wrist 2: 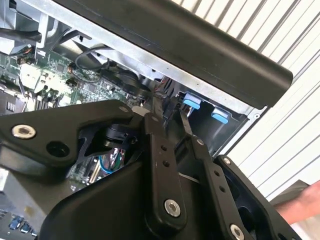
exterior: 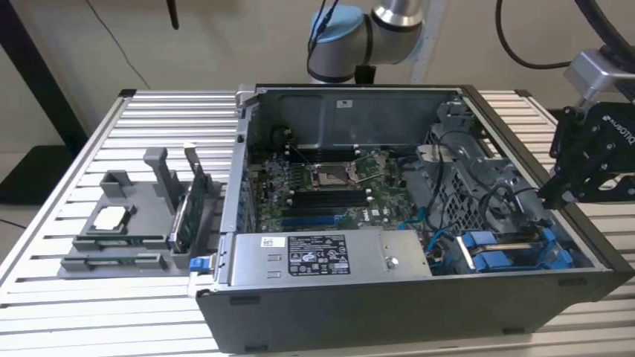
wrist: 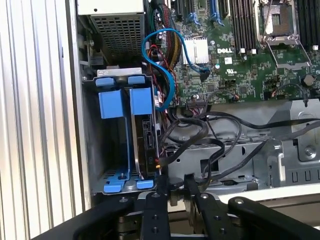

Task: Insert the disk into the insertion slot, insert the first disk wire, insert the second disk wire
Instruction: 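Insert the second disk wire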

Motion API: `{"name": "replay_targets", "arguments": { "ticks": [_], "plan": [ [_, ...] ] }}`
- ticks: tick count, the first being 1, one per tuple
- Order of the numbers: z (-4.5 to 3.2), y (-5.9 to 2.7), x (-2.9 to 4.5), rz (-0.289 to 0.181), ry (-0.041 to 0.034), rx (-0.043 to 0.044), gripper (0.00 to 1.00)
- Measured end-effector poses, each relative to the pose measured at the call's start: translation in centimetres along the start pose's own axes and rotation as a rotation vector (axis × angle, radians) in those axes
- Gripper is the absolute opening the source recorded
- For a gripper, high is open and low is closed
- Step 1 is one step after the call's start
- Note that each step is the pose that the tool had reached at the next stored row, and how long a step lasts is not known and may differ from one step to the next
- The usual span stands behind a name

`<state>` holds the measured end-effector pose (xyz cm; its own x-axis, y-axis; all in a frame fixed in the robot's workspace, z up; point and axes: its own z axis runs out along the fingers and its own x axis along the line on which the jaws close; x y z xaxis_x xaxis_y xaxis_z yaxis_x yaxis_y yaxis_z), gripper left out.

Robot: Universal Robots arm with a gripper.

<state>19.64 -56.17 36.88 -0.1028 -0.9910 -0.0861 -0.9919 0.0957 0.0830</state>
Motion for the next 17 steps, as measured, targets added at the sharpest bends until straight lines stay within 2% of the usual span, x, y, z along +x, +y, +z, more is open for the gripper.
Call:
{"name": "replay_targets", "arguments": {
  "ticks": [1,2,9,10,17],
  "plan": [
    [0.0,0.0,0.0,0.0,0.0,0.0,0.3],
    [0.0,0.0,0.0,0.0,0.0,0.0,0.23],
    [0.0,0.0,-0.01,0.0,0.0,0.0,0.21],
    [0.0,0.0,-0.01,0.0,0.0,0.0,0.15],
    [0.0,0.0,-0.01,0.0,0.0,0.0,0.15]
  ]
}}
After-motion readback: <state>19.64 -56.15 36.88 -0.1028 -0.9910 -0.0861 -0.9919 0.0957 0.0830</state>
